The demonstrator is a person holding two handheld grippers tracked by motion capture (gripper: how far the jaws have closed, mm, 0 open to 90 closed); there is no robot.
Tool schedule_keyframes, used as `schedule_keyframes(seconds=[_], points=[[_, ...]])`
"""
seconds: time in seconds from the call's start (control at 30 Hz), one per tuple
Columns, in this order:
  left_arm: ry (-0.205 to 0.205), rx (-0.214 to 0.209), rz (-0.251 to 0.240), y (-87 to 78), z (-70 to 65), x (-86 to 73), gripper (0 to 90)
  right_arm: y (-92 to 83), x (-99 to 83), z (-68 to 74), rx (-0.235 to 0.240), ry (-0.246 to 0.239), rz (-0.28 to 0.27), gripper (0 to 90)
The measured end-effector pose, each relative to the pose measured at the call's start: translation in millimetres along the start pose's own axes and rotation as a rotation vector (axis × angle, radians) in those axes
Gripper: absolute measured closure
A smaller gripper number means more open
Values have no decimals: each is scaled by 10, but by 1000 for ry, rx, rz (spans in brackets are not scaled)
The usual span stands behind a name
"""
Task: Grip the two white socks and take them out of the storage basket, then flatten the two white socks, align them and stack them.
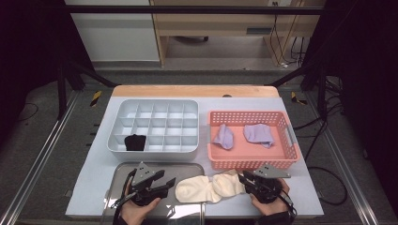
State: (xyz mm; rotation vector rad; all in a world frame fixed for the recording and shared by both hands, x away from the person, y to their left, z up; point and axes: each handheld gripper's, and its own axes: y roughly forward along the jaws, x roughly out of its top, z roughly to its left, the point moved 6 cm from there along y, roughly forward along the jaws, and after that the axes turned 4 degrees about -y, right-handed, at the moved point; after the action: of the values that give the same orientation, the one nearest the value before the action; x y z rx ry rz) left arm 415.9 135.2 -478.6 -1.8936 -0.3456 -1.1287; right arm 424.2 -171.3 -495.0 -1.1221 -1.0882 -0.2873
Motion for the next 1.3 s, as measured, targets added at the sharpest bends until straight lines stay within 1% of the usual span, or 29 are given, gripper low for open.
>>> schedule_keyframes(seconds=[0.17,0.23,0.3,0.37,0.53,0.7,0.77,0.83,0.97,1.03,1.1,1.3], points=[[14,-13,-8,28,-100,62,454,-13,-11,-103,-17,12,5,732],[11,-21,-11,41,-143,96,453,-18,-11,-130,-23,18,6,726],[29,-26,-10,60,-193,137,453,-19,-14,-161,-26,17,7,721],[39,-30,-9,88,-236,174,453,-24,-24,-187,-31,19,13,720],[57,-49,-15,148,-357,238,449,-49,-48,-223,-36,23,11,705],[67,-70,-9,226,-478,285,448,-61,-61,-242,-36,35,13,695],[76,-72,-5,264,-518,307,447,-63,-64,-248,-35,34,13,690],[74,-75,-4,290,-548,322,447,-63,-69,-255,-35,31,12,687],[83,-78,0,365,-599,361,446,-60,-80,-273,-36,34,16,684],[78,-78,0,397,-618,374,446,-56,-84,-276,-35,38,19,684],[74,-76,-2,431,-640,384,446,-53,-83,-280,-33,39,19,685],[79,-68,4,540,-692,396,451,-52,-74,-298,-34,42,17,691]])
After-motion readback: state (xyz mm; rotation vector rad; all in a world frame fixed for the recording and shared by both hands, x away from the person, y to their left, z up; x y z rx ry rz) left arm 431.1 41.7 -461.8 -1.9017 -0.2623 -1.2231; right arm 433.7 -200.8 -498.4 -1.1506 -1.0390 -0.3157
